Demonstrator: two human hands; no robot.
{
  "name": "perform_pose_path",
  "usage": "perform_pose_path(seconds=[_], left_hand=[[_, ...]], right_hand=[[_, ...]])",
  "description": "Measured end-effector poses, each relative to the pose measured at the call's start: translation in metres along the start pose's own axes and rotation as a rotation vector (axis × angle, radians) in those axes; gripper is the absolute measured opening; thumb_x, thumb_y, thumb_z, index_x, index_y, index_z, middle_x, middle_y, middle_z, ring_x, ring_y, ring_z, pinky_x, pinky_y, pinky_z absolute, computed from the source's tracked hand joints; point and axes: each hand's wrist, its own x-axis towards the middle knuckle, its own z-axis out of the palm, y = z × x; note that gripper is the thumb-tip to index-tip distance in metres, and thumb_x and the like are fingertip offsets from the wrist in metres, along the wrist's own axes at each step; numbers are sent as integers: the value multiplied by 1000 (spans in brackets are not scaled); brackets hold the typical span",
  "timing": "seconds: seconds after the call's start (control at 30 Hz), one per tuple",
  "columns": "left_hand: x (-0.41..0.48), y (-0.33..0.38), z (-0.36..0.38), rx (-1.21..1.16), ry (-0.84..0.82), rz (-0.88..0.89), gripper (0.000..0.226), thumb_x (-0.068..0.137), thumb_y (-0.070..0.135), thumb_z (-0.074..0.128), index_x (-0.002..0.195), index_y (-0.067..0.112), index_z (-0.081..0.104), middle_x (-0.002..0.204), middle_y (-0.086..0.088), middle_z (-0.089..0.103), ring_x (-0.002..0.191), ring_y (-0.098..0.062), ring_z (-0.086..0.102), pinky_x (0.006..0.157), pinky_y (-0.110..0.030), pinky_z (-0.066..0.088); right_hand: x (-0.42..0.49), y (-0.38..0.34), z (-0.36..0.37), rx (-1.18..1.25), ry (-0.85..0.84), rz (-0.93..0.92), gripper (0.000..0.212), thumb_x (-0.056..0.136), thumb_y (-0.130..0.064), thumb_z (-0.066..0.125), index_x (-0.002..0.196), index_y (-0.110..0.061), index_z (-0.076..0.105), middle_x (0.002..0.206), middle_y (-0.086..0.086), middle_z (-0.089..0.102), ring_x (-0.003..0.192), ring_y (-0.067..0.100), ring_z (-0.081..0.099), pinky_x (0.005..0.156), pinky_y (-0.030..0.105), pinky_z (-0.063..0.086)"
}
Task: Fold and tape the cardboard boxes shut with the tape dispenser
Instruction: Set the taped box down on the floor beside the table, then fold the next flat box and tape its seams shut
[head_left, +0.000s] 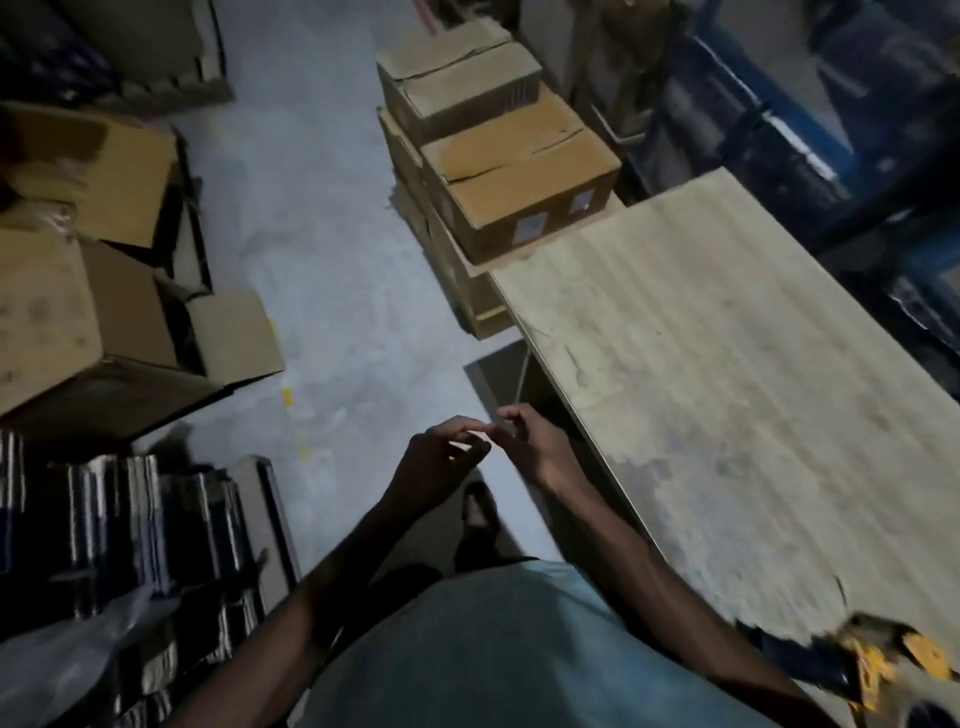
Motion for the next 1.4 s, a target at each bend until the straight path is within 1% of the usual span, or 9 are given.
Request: perform_pose_path(seconds=[0.13, 0.33, 0.47, 0.57, 0.77, 1.0, 1.13, 1.27, 1.4], left_hand=[[69, 8, -58, -26, 113, -56, 17, 93, 26, 78, 111, 26, 76, 96, 3, 78, 83, -10, 74, 72, -14, 51], [168, -1, -125, -73, 86, -115, 21, 97, 28, 73, 117, 25, 73, 101, 7, 78, 85, -8, 74, 69, -22, 52], [248, -9, -178, -74, 25, -119, 21, 97, 27, 74, 117, 24, 73, 99, 5, 78, 89, -8, 72, 80, -24, 52], [313, -18, -218, -59, -43, -103, 19, 86, 44, 74, 103, 35, 73, 93, 9, 79, 86, -2, 73, 85, -27, 53], [431, -13, -284, 55, -204, 18, 34, 78, 61, 62, 93, 33, 72, 97, 6, 78, 87, -13, 75, 84, -35, 59], [570, 18, -308, 183, -359, -6, 30, 92, 30, 77, 116, 13, 74, 101, -2, 78, 90, -15, 75, 83, -28, 58], [640, 37, -308, 355, -381, 111, 27, 95, 27, 74, 115, 9, 76, 101, -5, 80, 90, -17, 75, 74, -10, 46], [711, 57, -296, 475, -420, 159, 27, 97, 29, 70, 114, 8, 76, 106, -6, 78, 99, -19, 74, 76, -7, 44], [777, 60, -279, 566, -478, 117, 33, 92, 33, 74, 114, 9, 72, 96, -8, 78, 92, -26, 75, 82, -34, 57]], right_hand=[[75, -56, -3, -26, -41, -26, 45, 98, -43, 68, 134, -18, 63, 133, 3, 65, 105, 13, 61, 89, 25, 41], [179, -114, -1, -28, -19, 32, 39, 96, -46, 68, 129, -24, 66, 126, -8, 66, 112, 11, 63, 97, 27, 46], [255, -152, 3, 35, 50, 98, 36, 96, -45, 69, 127, -28, 65, 120, -8, 66, 92, -2, 59, 87, 25, 47], [310, -181, 3, 52, 130, 133, 40, 97, -45, 67, 132, -25, 63, 125, -10, 62, 88, -10, 55, 83, 18, 42], [400, -241, -4, 89, 255, 241, 35, 98, -45, 65, 128, -27, 62, 130, -4, 64, 112, 15, 61, 99, 38, 50], [488, -274, -34, 191, 340, 341, 33, 99, -42, 65, 128, -25, 61, 127, -4, 62, 99, 12, 60, 87, 27, 40], [548, -263, -63, 271, 365, 426, 44, 99, -46, 64, 135, -21, 60, 141, 3, 59, 123, 23, 58, 100, 32, 42], [602, -244, -94, 342, 412, 489, 45, 99, -47, 63, 137, -21, 58, 144, 5, 57, 128, 26, 54, 100, 34, 41], [644, -216, -120, 424, 465, 597, 47, 101, -41, 64, 141, -18, 55, 146, 8, 54, 129, 29, 54, 107, 42, 44]])
